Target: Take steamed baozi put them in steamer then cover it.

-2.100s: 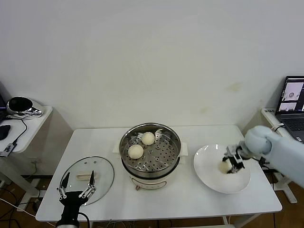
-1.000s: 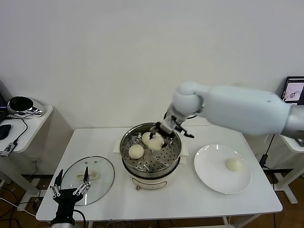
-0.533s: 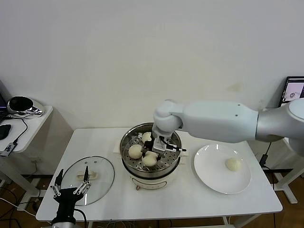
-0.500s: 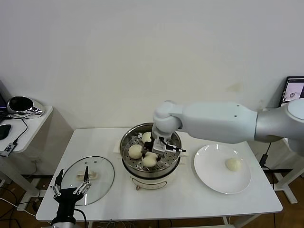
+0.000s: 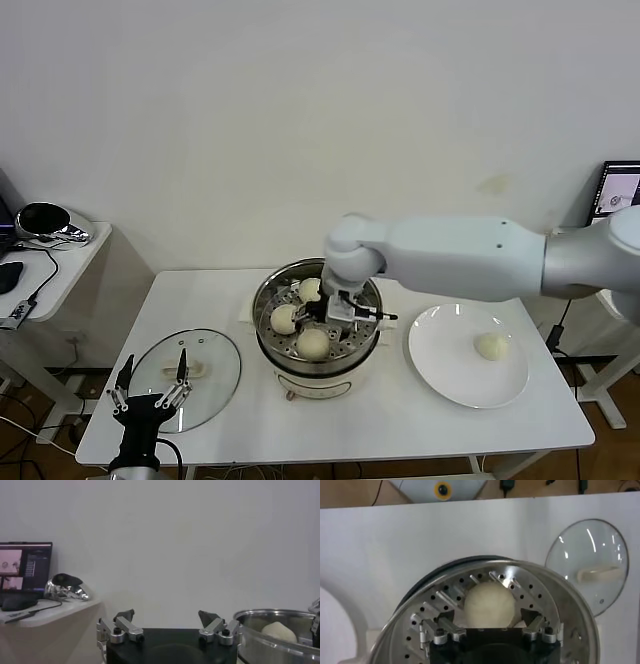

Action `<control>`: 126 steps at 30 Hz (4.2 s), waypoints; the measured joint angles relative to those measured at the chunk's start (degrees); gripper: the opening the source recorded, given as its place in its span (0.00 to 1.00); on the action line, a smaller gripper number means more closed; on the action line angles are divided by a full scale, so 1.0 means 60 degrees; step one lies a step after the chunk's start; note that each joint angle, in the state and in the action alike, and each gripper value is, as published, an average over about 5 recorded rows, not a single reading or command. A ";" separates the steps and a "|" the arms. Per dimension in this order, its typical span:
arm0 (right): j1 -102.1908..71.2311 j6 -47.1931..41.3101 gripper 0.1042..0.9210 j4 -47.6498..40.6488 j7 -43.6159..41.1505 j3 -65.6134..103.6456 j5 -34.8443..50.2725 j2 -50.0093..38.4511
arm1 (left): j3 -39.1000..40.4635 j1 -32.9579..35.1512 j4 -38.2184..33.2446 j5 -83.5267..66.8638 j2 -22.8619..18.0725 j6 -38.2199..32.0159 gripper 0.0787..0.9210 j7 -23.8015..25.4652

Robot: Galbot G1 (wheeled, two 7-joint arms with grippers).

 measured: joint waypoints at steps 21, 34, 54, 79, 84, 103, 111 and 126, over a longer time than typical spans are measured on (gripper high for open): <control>0.0939 -0.4989 0.88 0.1594 -0.0357 0.0104 0.1376 -0.5087 | 0.0341 -0.0151 0.0223 0.0066 0.0248 0.0012 0.88 0.0064; -0.3005 -0.5163 0.88 0.0619 -0.0610 0.3294 0.0051 -0.6932 | 0.0347 0.0074 0.0085 0.0233 0.0214 0.0009 0.88 0.0078; -0.7309 -0.4403 0.88 -0.2514 -0.0524 0.7335 -0.1798 -0.5771 | 0.0135 0.0375 -0.0141 0.0311 0.0047 0.0022 0.88 0.0093; -0.7957 -0.4357 0.54 -0.4114 -0.0426 0.8086 -0.2334 -0.4509 | 0.0109 0.0284 0.0048 0.0262 0.0078 -0.0023 0.88 0.0031; -0.7762 -0.4467 0.45 -0.3902 -0.0466 0.7907 -0.2140 -0.4658 | 0.0083 0.0298 0.0047 0.0259 0.0116 -0.0024 0.88 0.0034; -0.2878 -0.5312 0.55 -0.1039 -0.0969 0.4219 0.0742 -0.5661 | 0.0230 0.0148 0.0016 0.0241 0.0140 -0.0072 0.88 0.0035; -0.0208 -0.6116 0.55 0.0264 -0.0786 0.2216 0.2531 -0.4947 | 0.0261 0.0091 -0.0029 0.0227 0.0086 -0.0090 0.88 0.0017; 0.0717 -0.8594 0.56 0.0795 0.0844 0.0675 0.5098 -0.2567 | 0.0144 0.0074 -0.0111 0.0238 -0.0036 -0.0127 0.88 -0.0045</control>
